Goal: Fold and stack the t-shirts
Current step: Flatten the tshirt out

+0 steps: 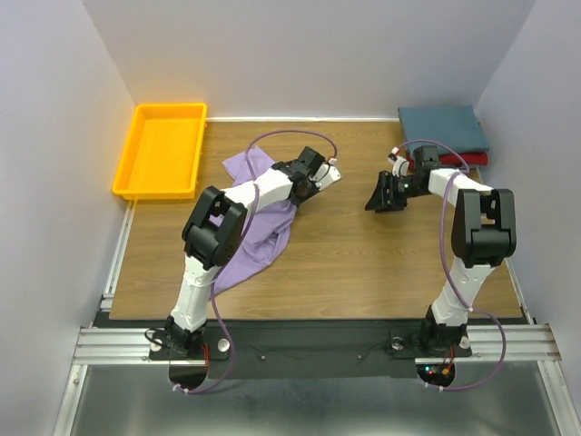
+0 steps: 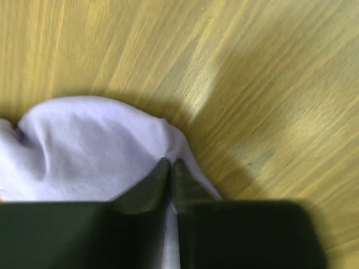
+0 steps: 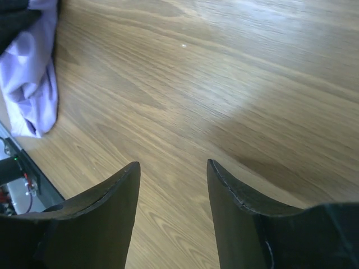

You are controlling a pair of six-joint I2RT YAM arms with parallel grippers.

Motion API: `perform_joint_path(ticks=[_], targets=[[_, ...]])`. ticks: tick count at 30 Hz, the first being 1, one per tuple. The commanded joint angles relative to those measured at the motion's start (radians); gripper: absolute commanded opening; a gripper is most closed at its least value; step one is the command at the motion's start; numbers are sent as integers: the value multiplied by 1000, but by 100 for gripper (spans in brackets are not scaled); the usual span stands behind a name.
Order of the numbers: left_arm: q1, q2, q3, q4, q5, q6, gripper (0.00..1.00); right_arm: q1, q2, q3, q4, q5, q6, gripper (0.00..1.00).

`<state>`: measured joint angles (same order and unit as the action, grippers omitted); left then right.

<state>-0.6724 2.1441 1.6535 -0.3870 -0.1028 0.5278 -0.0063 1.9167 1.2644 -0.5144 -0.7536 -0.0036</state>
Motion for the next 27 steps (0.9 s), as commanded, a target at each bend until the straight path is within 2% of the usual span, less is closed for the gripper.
perform_joint_path(ticks=[1,4,7,9,10,11,13,14,17,20,22,23,27], targets=[[-4,-35,92,-61,30,-29,0,-14,-68,-10,20,8,-33,56],[-15,-177,89,-66,260,-54,0,-12,-79,-14,20,2,-32,55],[-9,-416,24,-27,479,-97,0,-12,-85,-11,19,2,-30,55],[17,-559,-85,40,561,-121,0,-12,-87,-4,17,-4,-27,54],[39,-559,-124,57,568,-133,0,-12,-87,1,16,-9,-27,54],[65,-632,-164,83,574,-155,0,-12,-88,3,16,-13,-27,54],[144,-680,-273,96,574,-164,0,-12,-87,12,14,-19,-24,54],[225,-703,-305,102,566,-167,0,-12,-84,16,14,-26,-24,54],[351,-681,-403,115,523,-149,0,-12,-65,26,14,-44,-18,54],[379,-622,-455,148,442,-164,0,-9,-45,39,16,-50,-13,54],[395,-538,-446,166,424,-202,0,-9,-35,41,16,-52,-9,53],[396,-479,-434,169,434,-216,3,-11,-38,36,16,-52,-9,53],[395,-366,-348,189,511,-279,4,-9,-61,20,11,-52,-13,53]])
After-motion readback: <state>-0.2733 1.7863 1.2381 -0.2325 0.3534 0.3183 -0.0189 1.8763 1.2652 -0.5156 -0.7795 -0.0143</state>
